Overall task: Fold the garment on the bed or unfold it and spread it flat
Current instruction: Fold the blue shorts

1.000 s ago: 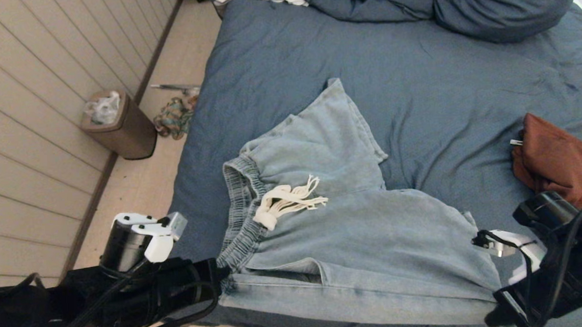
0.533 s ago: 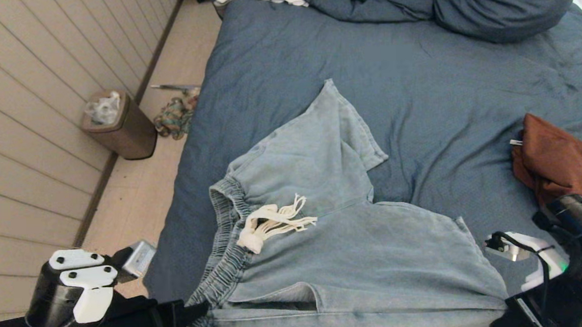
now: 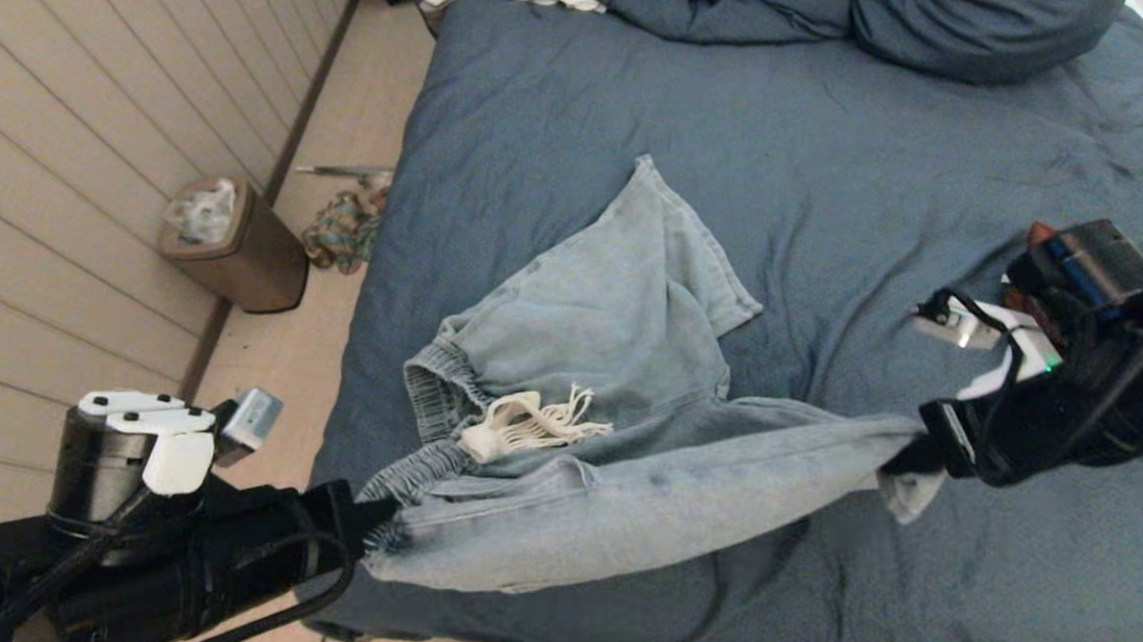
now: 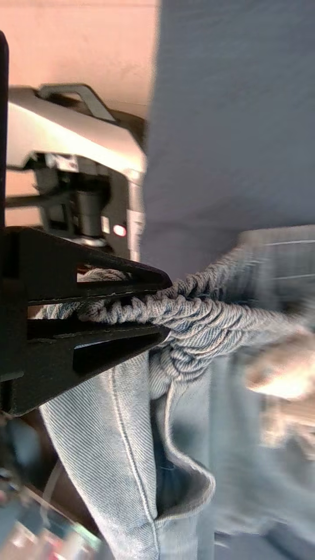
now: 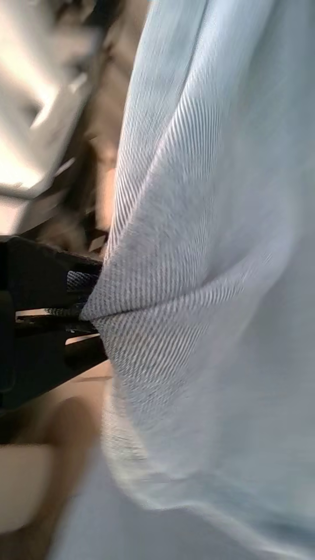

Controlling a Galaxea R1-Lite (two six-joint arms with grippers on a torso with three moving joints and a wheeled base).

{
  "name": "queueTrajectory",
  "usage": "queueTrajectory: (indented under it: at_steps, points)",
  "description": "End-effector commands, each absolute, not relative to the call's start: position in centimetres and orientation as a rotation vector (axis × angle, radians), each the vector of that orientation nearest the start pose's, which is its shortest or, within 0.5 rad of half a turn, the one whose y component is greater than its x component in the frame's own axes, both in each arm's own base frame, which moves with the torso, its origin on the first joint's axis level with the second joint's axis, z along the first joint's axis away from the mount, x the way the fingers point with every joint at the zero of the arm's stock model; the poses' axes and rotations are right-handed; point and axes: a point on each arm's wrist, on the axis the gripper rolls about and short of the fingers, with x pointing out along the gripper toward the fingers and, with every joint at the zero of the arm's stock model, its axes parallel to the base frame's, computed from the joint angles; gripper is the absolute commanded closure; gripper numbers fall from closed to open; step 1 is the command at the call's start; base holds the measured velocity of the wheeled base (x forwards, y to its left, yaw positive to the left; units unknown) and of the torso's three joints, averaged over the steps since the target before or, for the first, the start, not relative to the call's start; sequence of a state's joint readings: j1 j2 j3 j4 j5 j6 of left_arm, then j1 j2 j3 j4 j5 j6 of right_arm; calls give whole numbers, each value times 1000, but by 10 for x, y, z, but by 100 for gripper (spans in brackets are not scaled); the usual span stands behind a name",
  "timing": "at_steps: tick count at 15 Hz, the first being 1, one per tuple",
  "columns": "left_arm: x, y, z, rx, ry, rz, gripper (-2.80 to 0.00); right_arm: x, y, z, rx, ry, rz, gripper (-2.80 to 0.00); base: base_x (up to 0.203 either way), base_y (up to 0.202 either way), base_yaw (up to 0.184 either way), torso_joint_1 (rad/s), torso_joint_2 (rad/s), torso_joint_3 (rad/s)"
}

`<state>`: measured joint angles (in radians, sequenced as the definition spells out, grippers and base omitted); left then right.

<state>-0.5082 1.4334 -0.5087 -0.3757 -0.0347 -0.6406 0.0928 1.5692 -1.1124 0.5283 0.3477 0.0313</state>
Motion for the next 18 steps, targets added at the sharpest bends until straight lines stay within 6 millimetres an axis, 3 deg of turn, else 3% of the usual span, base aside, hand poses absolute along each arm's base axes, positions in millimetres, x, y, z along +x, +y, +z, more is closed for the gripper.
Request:
queueTrajectory:
  at_steps: [1,6,9,11,18]
  points:
    - [205,-99,150,-511,685,-301,0,280,49,227,182,935,418,0,0,0,0,0,0,0]
    - [228,-75,183,-581,536,-248,0,336,93,285,331,814,449,0,0,0,0,0,0,0]
    - [229,-67,188,-593,505,-224,0,353,135,286,355,776,500,0,0,0,0,0,0,0]
    - [230,-67,187,-592,510,-222,0,358,151,284,325,707,442,0,0,0,0,0,0,0]
    - [230,-67,187,-594,511,-224,0,378,159,289,366,496,377,0,0,0,0,0,0,0]
